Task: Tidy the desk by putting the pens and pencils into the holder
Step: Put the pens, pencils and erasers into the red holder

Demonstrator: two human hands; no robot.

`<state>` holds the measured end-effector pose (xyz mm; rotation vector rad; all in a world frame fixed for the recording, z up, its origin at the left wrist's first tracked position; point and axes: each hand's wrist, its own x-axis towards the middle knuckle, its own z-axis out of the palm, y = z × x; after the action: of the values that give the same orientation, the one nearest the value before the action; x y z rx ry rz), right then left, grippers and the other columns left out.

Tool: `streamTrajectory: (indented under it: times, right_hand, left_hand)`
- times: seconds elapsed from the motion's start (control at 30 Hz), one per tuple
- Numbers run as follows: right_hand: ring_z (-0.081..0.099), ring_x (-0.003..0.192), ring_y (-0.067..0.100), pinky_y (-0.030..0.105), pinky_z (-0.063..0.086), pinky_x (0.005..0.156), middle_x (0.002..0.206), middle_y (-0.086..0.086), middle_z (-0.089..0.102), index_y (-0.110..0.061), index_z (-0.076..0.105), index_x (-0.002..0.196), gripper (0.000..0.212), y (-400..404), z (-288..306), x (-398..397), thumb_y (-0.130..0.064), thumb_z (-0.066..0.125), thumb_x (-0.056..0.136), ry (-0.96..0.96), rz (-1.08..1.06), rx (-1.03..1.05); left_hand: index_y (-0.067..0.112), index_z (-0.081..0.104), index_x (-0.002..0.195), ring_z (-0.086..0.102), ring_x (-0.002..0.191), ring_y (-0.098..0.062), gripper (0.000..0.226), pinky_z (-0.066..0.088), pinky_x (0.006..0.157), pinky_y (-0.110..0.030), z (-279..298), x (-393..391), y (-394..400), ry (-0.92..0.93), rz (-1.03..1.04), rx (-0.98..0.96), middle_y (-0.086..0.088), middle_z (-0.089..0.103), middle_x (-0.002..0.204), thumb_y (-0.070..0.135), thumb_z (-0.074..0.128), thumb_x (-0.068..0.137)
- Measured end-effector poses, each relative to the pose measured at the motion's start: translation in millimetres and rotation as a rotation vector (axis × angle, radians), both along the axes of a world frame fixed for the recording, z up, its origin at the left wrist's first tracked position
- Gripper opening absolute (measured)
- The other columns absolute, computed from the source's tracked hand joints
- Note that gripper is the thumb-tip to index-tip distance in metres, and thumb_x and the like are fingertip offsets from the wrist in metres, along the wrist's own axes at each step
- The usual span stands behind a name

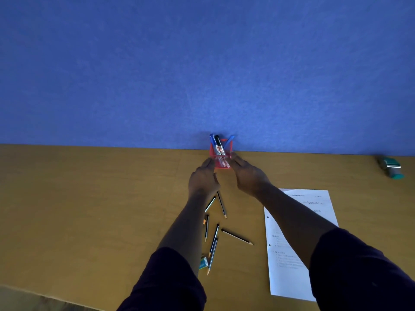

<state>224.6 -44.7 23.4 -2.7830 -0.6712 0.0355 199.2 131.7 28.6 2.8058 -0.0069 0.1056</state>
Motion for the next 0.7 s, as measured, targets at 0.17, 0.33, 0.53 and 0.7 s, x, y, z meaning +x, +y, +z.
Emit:
streamTrajectory:
  times: [0.17, 0.33, 0.53, 0.7]
  right_hand:
    - [0.057, 0.119, 0.019, 0.034, 0.056, 0.088, 0.140, 0.000, 0.053, -0.023, 0.049, 0.142, 0.052, 4, -19, -38, -0.008, 0.055, 0.093, 0.002, 0.146, 0.008]
    - [0.047, 0.129, 0.023, 0.039, 0.052, 0.096, 0.148, -0.001, 0.040, -0.034, 0.046, 0.144, 0.062, 17, -33, -68, -0.005, 0.052, 0.090, 0.196, 0.194, -0.086]
    - [0.047, 0.128, 0.024, 0.040, 0.050, 0.098, 0.141, 0.000, 0.046, -0.027, 0.060, 0.131, 0.042, 18, -43, -81, -0.010, 0.050, 0.094, 0.228, 0.247, -0.173]
    - [0.052, 0.120, 0.024, 0.037, 0.051, 0.094, 0.133, 0.001, 0.051, -0.025, 0.062, 0.129, 0.039, 17, -43, -89, -0.011, 0.053, 0.093, 0.173, 0.219, -0.138]
  left_hand:
    - [0.019, 0.069, 0.105, 0.065, 0.097, -0.024, 0.019, 0.056, 0.077, -0.035, -9, -29, 21, 0.143, 0.181, -0.062, -0.002, 0.066, 0.109, 0.013, 0.058, 0.091]
    - [0.019, 0.071, 0.099, 0.066, 0.097, -0.027, 0.017, 0.053, 0.081, -0.033, -22, -61, 31, 0.309, 0.256, -0.036, -0.003, 0.069, 0.106, 0.026, 0.059, 0.090]
    - [0.021, 0.072, 0.093, 0.066, 0.100, -0.025, 0.015, 0.051, 0.089, -0.038, -38, -81, 24, 0.349, 0.245, -0.004, 0.000, 0.071, 0.106, 0.035, 0.071, 0.088]
    - [0.022, 0.071, 0.100, 0.064, 0.102, -0.024, 0.015, 0.048, 0.089, -0.038, -40, -83, 19, 0.316, 0.257, 0.003, 0.001, 0.068, 0.109, 0.033, 0.068, 0.091]
